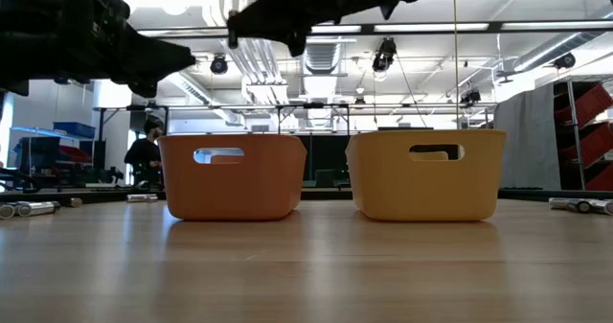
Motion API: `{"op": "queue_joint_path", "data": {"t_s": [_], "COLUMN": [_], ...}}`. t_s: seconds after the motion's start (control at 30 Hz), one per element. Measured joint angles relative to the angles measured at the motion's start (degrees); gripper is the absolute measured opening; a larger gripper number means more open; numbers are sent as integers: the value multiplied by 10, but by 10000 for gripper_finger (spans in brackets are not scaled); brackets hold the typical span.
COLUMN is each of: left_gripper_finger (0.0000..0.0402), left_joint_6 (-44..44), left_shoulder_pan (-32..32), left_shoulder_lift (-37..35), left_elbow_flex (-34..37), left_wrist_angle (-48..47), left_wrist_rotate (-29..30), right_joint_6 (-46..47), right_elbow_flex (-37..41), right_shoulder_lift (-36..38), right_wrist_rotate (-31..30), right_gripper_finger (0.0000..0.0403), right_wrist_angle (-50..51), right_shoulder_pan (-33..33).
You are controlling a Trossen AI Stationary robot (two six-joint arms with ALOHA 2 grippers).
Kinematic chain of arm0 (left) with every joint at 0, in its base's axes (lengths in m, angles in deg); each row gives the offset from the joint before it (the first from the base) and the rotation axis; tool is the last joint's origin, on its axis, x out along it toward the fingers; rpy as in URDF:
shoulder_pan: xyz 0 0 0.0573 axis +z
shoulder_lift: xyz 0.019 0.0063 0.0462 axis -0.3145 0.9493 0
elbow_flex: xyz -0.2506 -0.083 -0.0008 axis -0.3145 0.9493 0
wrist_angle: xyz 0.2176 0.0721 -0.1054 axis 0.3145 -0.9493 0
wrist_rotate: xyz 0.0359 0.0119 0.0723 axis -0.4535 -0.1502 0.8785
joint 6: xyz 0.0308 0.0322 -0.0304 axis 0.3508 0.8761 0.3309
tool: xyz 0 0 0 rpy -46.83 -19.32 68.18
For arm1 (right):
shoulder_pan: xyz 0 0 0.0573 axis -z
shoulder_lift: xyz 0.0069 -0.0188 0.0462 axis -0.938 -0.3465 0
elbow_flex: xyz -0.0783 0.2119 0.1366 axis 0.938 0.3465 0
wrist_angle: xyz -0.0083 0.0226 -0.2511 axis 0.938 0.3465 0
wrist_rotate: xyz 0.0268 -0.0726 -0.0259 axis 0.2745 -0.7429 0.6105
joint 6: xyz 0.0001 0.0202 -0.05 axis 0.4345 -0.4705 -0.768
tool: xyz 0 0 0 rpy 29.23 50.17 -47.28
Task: Sort batteries
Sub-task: Put the brown-black battery into the yellow bin
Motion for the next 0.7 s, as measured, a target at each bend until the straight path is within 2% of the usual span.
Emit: {"op": "queue_joint_path", "data": {"t_s": [0.17,0.37,0.53,0.7], "left_gripper_finger": [112,127,134,162], "left_joint_6": [10,10,-18,-28], "left_shoulder_pan": [0,0,0,0], "left_shoulder_lift": [30,69,110,161], "left_elbow_flex": [-3,-4,-9,-38], "left_wrist_angle": [12,53,78,78], "left_wrist_rotate": [26,-11,-13,-13], "right_joint_6": [18,25,25,44], "right_elbow_flex": [-8,-6,-7,-6], "right_shoulder_lift": [-26,-56,-58,-62], "right_wrist_rotate": [0,-2,-2,-2], "right_gripper_finger": [43,43,43,43], "right_wrist_angle": [-50,-90,-96,-95], "right_shoulder_pan": [-5,-5,-4,-3]}}
